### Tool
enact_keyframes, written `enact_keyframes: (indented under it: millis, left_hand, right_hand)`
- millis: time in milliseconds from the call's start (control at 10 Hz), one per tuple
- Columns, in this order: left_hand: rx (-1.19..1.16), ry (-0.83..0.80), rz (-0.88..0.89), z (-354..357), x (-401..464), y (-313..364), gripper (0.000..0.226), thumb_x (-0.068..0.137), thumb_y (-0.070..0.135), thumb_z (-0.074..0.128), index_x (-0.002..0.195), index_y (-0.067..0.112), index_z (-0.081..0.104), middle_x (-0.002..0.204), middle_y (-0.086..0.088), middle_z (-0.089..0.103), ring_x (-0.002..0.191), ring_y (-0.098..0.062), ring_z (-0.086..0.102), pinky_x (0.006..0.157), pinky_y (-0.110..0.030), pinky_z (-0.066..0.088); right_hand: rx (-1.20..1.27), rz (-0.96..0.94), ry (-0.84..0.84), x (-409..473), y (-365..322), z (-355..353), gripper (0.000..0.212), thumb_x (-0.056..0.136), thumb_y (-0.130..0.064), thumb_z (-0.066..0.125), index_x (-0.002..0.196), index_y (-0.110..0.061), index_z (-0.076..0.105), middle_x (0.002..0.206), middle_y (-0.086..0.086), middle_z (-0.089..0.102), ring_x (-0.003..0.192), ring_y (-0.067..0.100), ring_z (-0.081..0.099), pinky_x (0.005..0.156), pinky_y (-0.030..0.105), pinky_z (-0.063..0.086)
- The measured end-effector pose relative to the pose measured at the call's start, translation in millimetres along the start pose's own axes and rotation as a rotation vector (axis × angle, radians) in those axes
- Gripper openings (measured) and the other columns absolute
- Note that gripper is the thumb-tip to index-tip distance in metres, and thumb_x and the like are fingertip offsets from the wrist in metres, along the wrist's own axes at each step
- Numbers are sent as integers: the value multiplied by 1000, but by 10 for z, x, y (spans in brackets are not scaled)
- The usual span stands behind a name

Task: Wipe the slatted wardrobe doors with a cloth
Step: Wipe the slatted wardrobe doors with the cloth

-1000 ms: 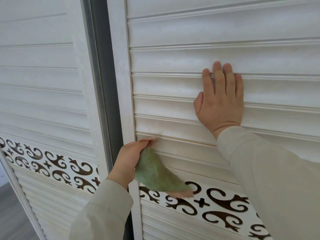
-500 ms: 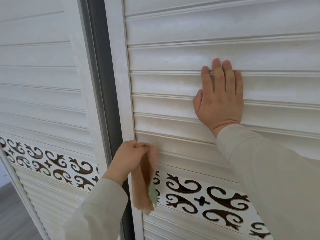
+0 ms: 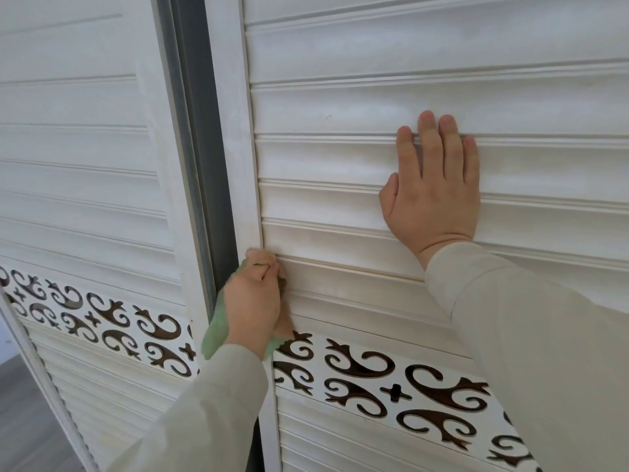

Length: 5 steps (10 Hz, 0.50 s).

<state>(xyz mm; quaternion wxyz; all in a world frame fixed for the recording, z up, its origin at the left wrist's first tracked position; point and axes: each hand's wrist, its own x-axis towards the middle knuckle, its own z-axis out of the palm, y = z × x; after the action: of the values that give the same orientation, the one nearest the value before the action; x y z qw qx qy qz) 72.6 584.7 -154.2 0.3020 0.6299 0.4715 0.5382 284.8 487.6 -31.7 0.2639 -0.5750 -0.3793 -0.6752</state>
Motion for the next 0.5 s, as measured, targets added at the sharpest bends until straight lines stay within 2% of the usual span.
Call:
enact_keyframes:
  millis: [100,200,300,400,500]
  left_hand:
    - [135,63,129,41,63,-75,23,101,23,53,106,22,75,95,6,71,87,-16,63,80,-27,50]
    - [259,118,291,15,108,-181,21,99,21,55,107,22,75,108,9,67,90,-8,56,81,-25,45]
    - [229,99,504,141,10,-142,12,92,8,65,95,12,76,103,9,67,88,0,54,81,-15,43]
    - [301,50,646,269,-109,-52,6,89,8,71,91,11,76,98,2,70,77,-14,64,67,-20,45]
    - [358,72,542,103,12,-110,12,94,17,65,99,17,76,106,3,71,79,-22,68,69,-25,46]
  right_hand:
    - [-4,0,2,-10,1,5,49,93,-26,44,139,-9,51,147,17,47,137,38,42,113,50,28]
    - [-5,-2,0,-4,1,14,49,93,-26,44,139,-9,51,147,17,47,137,38,43,113,51,29]
    - [-9,-1,-5,0,-4,21,49,93,-26,45,139,-9,51,147,17,47,136,39,43,113,51,29]
    - [-8,-2,-8,-6,-5,18,49,92,-25,45,138,-9,51,147,17,47,137,39,42,113,51,29]
    - [-6,-4,-10,3,-6,4,49,93,-26,45,139,-9,51,147,17,46,137,38,42,113,51,29]
